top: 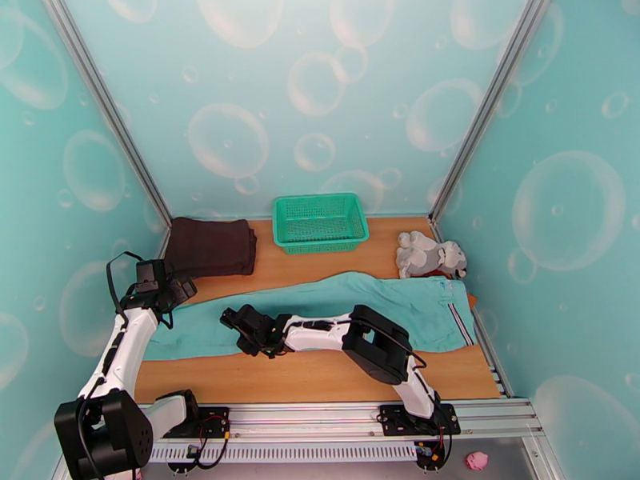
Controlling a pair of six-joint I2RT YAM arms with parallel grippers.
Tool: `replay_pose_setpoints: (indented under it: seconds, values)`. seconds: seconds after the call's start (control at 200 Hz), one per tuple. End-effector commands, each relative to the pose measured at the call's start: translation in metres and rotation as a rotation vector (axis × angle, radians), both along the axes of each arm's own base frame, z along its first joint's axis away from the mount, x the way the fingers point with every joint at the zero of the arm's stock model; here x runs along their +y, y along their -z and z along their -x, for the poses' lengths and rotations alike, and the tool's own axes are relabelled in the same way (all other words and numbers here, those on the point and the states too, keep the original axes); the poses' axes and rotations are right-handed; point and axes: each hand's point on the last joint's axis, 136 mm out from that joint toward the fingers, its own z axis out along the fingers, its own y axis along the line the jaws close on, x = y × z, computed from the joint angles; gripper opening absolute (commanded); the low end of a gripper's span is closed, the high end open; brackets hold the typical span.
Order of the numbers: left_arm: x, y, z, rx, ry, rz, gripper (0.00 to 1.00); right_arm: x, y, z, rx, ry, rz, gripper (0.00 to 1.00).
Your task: Fold and stack the trousers
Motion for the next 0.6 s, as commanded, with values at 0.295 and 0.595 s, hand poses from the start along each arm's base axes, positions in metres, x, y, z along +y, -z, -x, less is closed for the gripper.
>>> replay_pose_setpoints:
  seconds: [0.295,0.595]
  values:
    - [-0.004,-0.002,-0.003,-0.019,0.025,-0.002,0.99,0.013,0.000,0.012,0.029,-0.046,-0.015,0.22]
    - [-0.004,-0.002,-0.003,-0.018,0.026,-0.002,0.99,0.011,0.013,0.010,0.054,-0.034,0.009,0.16]
